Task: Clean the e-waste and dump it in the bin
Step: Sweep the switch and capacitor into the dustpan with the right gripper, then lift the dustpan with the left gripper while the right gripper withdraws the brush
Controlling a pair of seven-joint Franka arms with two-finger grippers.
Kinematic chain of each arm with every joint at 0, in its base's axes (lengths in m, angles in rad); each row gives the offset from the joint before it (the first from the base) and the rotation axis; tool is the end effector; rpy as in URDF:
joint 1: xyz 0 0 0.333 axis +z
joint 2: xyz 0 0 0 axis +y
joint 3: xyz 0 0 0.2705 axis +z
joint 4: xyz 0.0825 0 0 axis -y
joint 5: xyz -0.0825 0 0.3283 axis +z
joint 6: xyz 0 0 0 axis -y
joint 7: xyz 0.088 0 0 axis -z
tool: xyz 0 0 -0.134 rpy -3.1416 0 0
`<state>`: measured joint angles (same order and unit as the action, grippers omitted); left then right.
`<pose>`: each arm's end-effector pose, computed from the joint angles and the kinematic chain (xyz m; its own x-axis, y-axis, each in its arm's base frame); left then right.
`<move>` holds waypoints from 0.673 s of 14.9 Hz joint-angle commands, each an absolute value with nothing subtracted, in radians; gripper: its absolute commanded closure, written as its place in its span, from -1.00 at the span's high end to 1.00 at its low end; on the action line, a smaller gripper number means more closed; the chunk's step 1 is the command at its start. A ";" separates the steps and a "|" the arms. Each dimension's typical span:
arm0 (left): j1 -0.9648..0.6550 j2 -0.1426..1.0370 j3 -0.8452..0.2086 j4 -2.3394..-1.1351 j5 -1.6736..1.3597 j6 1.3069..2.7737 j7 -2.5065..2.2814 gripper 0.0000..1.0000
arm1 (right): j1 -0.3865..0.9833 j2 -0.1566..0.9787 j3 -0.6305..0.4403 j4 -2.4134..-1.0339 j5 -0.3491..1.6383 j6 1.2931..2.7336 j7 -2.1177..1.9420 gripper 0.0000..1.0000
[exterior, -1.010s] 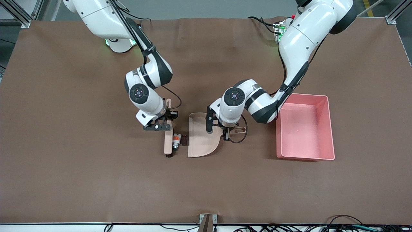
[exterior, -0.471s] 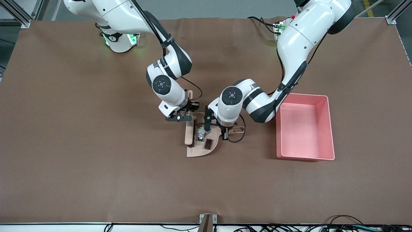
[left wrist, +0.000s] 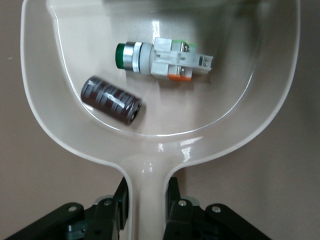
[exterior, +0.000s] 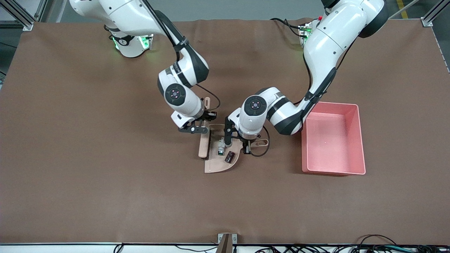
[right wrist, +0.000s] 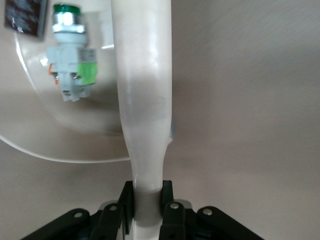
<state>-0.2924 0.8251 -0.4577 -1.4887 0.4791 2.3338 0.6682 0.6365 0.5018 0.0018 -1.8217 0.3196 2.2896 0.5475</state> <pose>0.5183 -0.3995 0.2024 -0.0163 -0.9980 0.0616 -0.9938 0.0094 -0.1105 0.4605 0.3584 0.2309 0.9795 -0.1086 -0.1697 -0.1371 -0.9765 -0.1661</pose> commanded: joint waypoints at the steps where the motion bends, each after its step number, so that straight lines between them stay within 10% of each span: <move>1: -0.276 0.844 -0.462 -1.476 0.486 2.393 0.670 -0.83 | 0.556 0.399 0.011 -1.851 0.336 2.231 0.500 -0.99; 10: -0.088 0.813 -0.652 -1.483 0.488 2.392 0.718 -0.92 | 0.175 0.223 -0.014 -2.152 0.226 2.256 0.172 -0.99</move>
<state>-0.1650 0.8324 -0.5749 -1.4818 0.4792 2.3965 0.6902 0.2510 0.3186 -0.0325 -2.0232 0.2487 2.2287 0.2516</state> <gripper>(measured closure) 0.665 0.740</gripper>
